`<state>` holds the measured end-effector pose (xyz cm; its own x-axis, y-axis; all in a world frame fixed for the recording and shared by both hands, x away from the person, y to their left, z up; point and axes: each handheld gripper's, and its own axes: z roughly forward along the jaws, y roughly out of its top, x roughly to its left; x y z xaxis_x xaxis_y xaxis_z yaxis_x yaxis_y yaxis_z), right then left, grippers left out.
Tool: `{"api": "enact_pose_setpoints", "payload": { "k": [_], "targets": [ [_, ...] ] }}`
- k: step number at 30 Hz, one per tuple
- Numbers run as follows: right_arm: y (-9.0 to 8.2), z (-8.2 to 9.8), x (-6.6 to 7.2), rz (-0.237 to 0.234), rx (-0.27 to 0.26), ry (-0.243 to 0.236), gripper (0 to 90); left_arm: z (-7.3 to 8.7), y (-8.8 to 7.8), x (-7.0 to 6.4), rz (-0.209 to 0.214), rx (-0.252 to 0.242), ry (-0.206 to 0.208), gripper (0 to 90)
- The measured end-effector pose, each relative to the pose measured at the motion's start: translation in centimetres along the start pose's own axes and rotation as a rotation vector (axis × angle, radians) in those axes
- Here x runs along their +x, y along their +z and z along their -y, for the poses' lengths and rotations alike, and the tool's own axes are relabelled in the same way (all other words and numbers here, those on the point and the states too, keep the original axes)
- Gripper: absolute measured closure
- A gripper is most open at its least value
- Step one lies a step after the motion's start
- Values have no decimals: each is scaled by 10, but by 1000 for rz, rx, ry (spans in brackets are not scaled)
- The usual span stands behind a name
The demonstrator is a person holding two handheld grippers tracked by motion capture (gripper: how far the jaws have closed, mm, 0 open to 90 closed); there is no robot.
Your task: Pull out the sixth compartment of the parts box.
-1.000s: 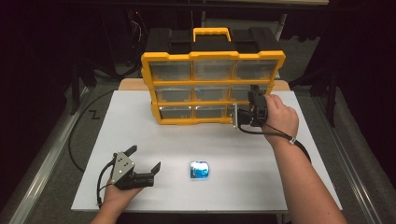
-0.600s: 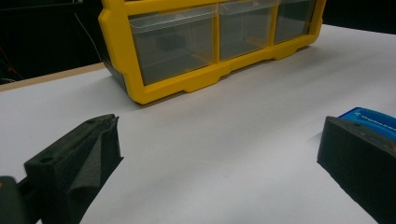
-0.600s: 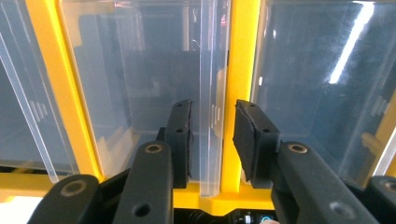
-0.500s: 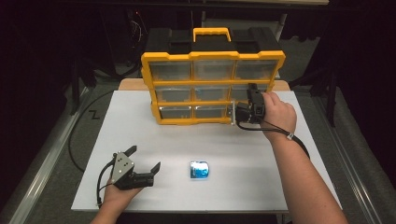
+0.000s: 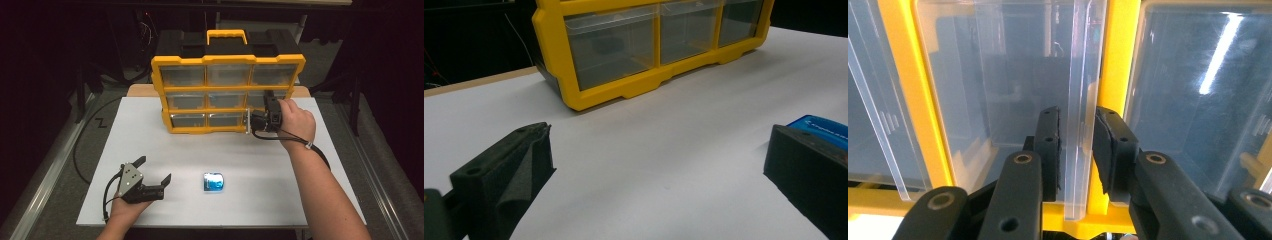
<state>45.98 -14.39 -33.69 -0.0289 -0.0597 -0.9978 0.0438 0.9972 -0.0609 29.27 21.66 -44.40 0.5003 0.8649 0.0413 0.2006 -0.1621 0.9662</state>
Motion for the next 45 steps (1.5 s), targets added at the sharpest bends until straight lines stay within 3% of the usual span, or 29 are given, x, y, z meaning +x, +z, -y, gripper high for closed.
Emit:
{"api": "enact_pose_setpoints", "payload": {
  "k": [9, 27, 45],
  "targets": [
    [1, -1, 0, 16, 1, 8, 798, 0, 0, 0, 0, -1, -3, 4],
    [-6, 0, -2, -2, 3, 12, 805, -1, -1, 0, -2, -8, -1, 4],
    [-37, 5, -1, -8, -12, 13, 804, -1, -1, 0, -1, -12, 1, 4]
  ]
}}
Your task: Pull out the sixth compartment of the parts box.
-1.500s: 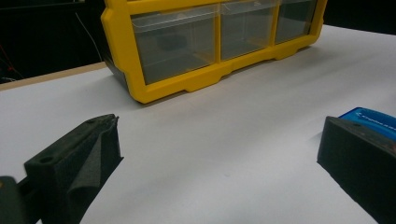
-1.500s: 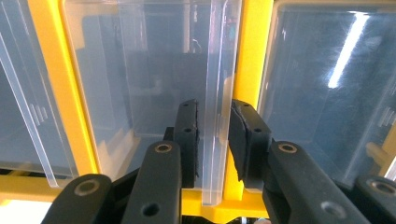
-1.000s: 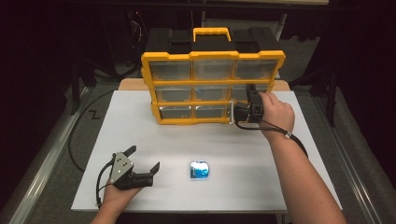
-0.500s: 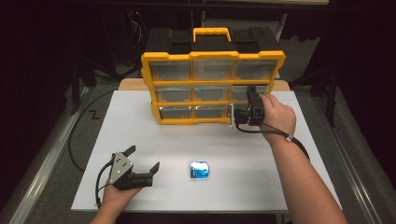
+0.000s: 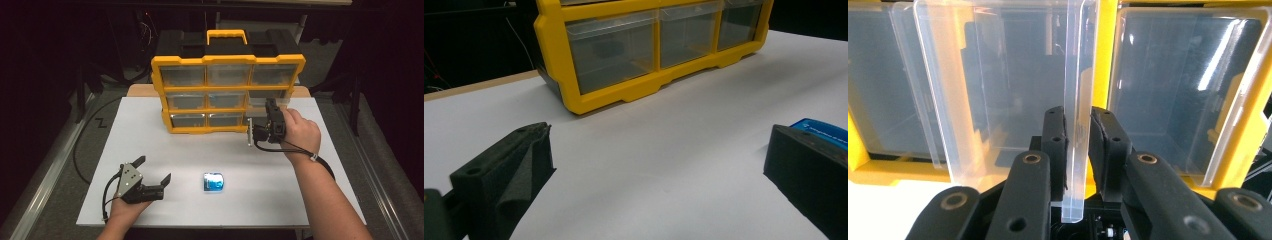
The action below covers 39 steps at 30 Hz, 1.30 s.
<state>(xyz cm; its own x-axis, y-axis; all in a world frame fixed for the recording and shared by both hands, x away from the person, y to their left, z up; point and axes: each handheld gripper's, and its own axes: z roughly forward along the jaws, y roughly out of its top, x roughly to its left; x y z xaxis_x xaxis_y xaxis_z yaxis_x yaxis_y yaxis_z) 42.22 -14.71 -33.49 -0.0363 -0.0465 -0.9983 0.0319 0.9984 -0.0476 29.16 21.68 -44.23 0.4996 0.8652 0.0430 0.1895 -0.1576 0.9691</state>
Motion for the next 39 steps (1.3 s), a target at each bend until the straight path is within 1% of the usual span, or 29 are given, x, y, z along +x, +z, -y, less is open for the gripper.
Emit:
{"api": "enact_pose_setpoints", "payload": {
  "k": [5, 14, 16, 33, 39],
  "targets": [
    [-5, 0, 0, 0, -1, -7, 804, 0, 0, 0, 0, -1, 1, 4],
    [-17, 3, 1, -6, -6, 4, 805, 0, -1, 0, -1, -2, 0, 4],
    [-20, 4, 0, -2, -14, -9, 804, 0, 0, 0, 0, -2, 2, 4],
    [-41, 7, 1, 1, -27, -14, 805, 0, 0, 0, 3, 0, 2, 4],
    [-45, 8, 3, 8, -35, -15, 804, 0, 0, 0, 4, 0, 1, 4]
  ]
}}
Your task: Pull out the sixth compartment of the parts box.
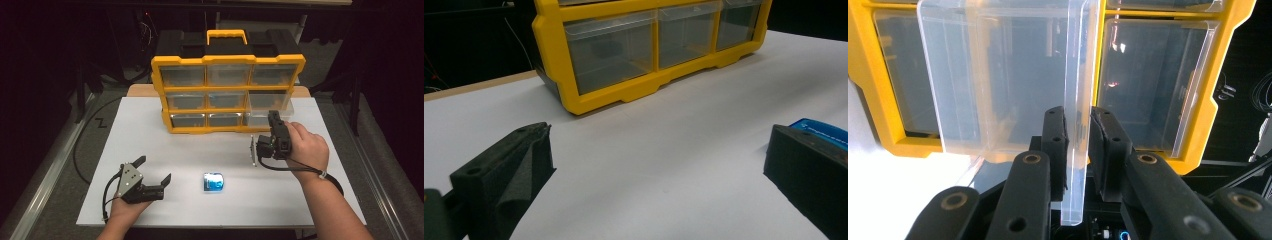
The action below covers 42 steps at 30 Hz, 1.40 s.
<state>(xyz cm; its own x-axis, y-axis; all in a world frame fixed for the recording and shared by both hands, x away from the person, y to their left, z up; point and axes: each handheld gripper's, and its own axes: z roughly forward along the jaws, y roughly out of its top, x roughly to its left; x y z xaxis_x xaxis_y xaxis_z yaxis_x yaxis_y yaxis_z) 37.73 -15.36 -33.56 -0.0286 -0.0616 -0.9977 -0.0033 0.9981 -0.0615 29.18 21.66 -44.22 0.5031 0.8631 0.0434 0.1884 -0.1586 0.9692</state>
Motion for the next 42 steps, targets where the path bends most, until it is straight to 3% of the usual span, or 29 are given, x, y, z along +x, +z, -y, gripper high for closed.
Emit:
{"api": "enact_pose_setpoints", "payload": {
  "k": [17, 22, 28, 42],
  "targets": [
    [3, 0, 6, 3, 2, 23, 800, 0, 0, 0, 0, 1, 0, 4],
    [4, 0, 5, 2, 4, 9, 792, 0, 0, 0, 1, 0, 0, 4],
    [2, -1, 7, -27, 12, -1, 608, 0, 0, 0, 2, -1, 1, 4],
    [-10, 1, 19, -47, -9, 4, 502, 0, 0, 0, 2, 2, 3, 4]
  ]
}}
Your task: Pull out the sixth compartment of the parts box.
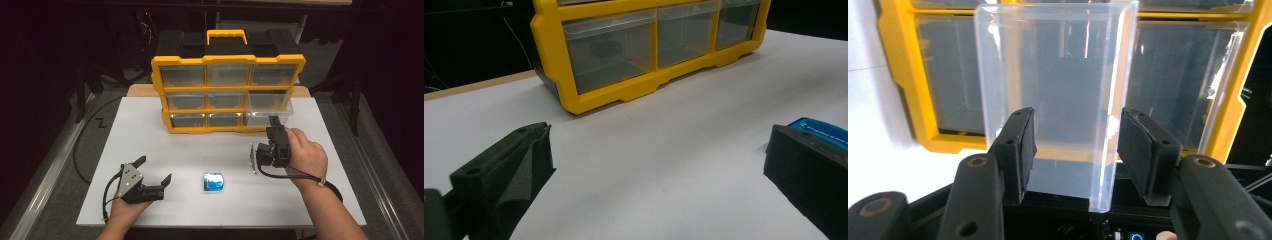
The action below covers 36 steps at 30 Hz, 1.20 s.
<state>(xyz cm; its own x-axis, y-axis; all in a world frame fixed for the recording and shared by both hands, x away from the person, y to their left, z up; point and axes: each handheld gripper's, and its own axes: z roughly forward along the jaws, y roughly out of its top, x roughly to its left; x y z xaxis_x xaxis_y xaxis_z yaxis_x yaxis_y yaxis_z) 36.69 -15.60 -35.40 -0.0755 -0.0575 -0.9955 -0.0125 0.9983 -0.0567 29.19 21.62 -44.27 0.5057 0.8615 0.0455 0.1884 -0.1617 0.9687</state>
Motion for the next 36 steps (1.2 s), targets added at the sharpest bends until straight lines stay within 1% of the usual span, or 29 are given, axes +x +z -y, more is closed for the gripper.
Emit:
{"api": "enact_pose_setpoints", "payload": {
  "k": [1, 3, 4, 8, 9, 12, 14, 15, 16, 17, 18, 19, 20, 21, 22, 23, 24, 25, 26, 27, 28, 29, 30, 31, 32, 33, 36],
  "targets": [
    [-1, 0, 3, -8, 5, 20, 497, 0, 0, 0, 0, 0, 0, 4],
    [-1, 0, 4, -7, 3, 15, 492, 0, 0, 0, 0, 0, 0, 4],
    [-2, 0, 6, -7, -3, 3, 480, 0, 0, 0, 0, 0, 0, 4],
    [-4, 1, 12, -18, -3, 9, 468, 0, 0, 0, 1, 0, 0, 4],
    [-5, 1, 15, -26, 0, 25, 460, 0, 0, 0, 0, 0, 0, 4],
    [-7, 0, 19, -29, -7, 13, 452, 0, 0, 0, 0, -1, 0, 4],
    [-8, -1, 24, -35, -9, 24, 443, 0, 0, 0, 0, -1, 0, 4],
    [-10, -2, 30, -46, -17, 22, 441, 0, 0, 0, 0, -2, 0, 4],
    [-10, -2, 30, -46, -17, 22, 441, 0, 0, 0, 0, -2, 0, 4],
    [-12, -3, 37, -58, -21, 20, 438, 0, 0, 0, 0, -1, 0, 4],
    [-12, -3, 37, -58, -21, 20, 438, 0, 0, 0, 0, -1, 0, 4],
    [-13, -5, 45, -71, -23, 20, 435, 0, 0, 0, 1, 0, 1, 4],
    [-13, -5, 45, -71, -23, 20, 435, 0, 0, 0, 1, 0, 1, 4],
    [-15, -6, 52, -82, -29, 21, 434, 0, 0, 0, 1, -1, 1, 4],
    [-15, -6, 52, -82, -29, 21, 434, 0, 0, 0, 1, -1, 1, 4],
    [-17, -7, 60, -100, -26, 26, 432, 0, 0, 0, 1, -1, 1, 4],
    [-17, -7, 60, -100, -26, 26, 432, 0, 0, 0, 1, -1, 1, 4],
    [-18, -7, 65, -104, -29, 21, 431, 0, 0, 0, 2, -2, 1, 4],
    [-19, -8, 74, -114, -35, 26, 431, 0, 0, 0, 2, -1, 1, 4],
    [-20, -8, 78, -120, -35, 30, 431, 0, 0, 0, 3, -1, 1, 4],
    [-20, -8, 78, -120, -35, 30, 431, 0, 0, 0, 3, -1, 1, 4],
    [-22, -9, 88, -134, -35, 29, 430, 0, 0, 0, 3, 0, 1, 4],
    [-22, -9, 88, -134, -35, 29, 430, 0, 0, 0, 4, 0, 1, 4],
    [-24, -9, 96, -141, -36, 29, 430, 0, 0, 0, 6, 0, 2, 4],
    [-24, -9, 96, -141, -36, 29, 430, 0, 0, 0, 6, 0, 2, 4],
    [-26, -8, 102, -141, -34, 24, 429, 0, 1, 0, 8, -1, 2, 4],
    [-27, -5, 104, -142, -30, 20, 429, 0, 1, 0, 11, 0, 4, 4]
  ]
}}
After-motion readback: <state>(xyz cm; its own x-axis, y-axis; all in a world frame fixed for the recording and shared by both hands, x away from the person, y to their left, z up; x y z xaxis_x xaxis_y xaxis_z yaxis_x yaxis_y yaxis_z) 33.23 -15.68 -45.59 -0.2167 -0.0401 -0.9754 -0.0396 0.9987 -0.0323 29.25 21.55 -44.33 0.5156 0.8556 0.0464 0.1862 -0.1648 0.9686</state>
